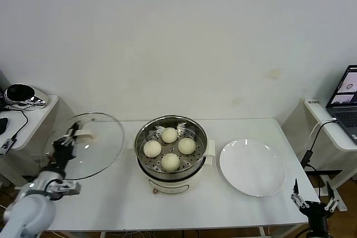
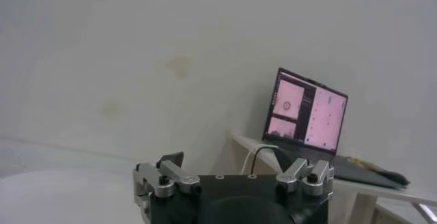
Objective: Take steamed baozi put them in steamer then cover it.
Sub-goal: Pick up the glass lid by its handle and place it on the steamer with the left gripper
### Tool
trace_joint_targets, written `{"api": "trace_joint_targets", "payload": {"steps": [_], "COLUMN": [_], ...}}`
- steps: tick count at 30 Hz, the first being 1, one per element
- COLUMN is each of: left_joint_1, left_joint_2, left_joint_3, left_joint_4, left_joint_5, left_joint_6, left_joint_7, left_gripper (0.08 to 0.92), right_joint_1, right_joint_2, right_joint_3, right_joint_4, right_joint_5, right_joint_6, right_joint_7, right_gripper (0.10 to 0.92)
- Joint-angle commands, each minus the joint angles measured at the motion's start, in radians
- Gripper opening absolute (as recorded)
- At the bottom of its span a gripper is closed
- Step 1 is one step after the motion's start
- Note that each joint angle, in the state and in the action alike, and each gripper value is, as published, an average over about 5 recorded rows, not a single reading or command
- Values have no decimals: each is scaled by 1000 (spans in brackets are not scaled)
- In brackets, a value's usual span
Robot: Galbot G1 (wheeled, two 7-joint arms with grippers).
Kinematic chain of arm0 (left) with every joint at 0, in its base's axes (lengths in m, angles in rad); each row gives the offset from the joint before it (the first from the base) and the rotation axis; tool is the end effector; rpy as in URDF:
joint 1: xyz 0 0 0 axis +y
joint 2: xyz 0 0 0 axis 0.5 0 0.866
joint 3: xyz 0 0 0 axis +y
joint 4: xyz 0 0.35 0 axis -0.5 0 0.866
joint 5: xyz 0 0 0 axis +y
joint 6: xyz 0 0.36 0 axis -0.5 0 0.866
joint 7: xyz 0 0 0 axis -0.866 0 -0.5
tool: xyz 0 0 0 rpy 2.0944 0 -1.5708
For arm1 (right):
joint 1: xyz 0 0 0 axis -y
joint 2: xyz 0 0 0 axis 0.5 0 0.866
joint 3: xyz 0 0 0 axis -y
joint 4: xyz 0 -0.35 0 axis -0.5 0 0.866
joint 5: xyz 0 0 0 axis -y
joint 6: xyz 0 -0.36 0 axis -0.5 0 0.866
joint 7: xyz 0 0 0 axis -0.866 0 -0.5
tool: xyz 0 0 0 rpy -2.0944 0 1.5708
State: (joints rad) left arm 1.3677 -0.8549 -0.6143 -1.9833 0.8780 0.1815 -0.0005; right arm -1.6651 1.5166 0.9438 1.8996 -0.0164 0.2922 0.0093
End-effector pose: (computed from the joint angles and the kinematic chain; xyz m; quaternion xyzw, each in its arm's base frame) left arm 0.2690 0.1575 -0.2321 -0.0118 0.7053 0.7084 0.0261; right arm 0.1227 -0.1515 -0.3643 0.1567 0.9761 -0.1503 0.0063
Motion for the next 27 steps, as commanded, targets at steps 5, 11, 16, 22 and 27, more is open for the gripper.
{"api": "trace_joint_targets", "payload": {"steps": [5,11,16,22,27], "left_joint_1": [-425,-498,-530,-539,-538], "left_joint_2": [-75,-168,-217,-259,-292], "left_joint_3": [571,663,705,724,727], "left_joint_4": [-111,-35,19,74,118], "left_joint_5": [75,167,222,283,328], "left_joint_6": [312,349,346,342,333], "left_joint_7": [184,245,259,259,250], "left_gripper": [147,147,147,147,147], "right_joint_1": [12,24,31,33,33], "right_joint_2": [25,38,42,44,42], "right_joint_3": [-51,-62,-70,-75,-75], "right_joint_4": [-18,-36,-46,-52,-53], "right_joint_5": [-52,-68,-76,-81,-81], "right_joint_6": [3,2,3,4,5], "right_joint_7": [3,4,5,5,5], "right_gripper": [823,823,823,823,823]}}
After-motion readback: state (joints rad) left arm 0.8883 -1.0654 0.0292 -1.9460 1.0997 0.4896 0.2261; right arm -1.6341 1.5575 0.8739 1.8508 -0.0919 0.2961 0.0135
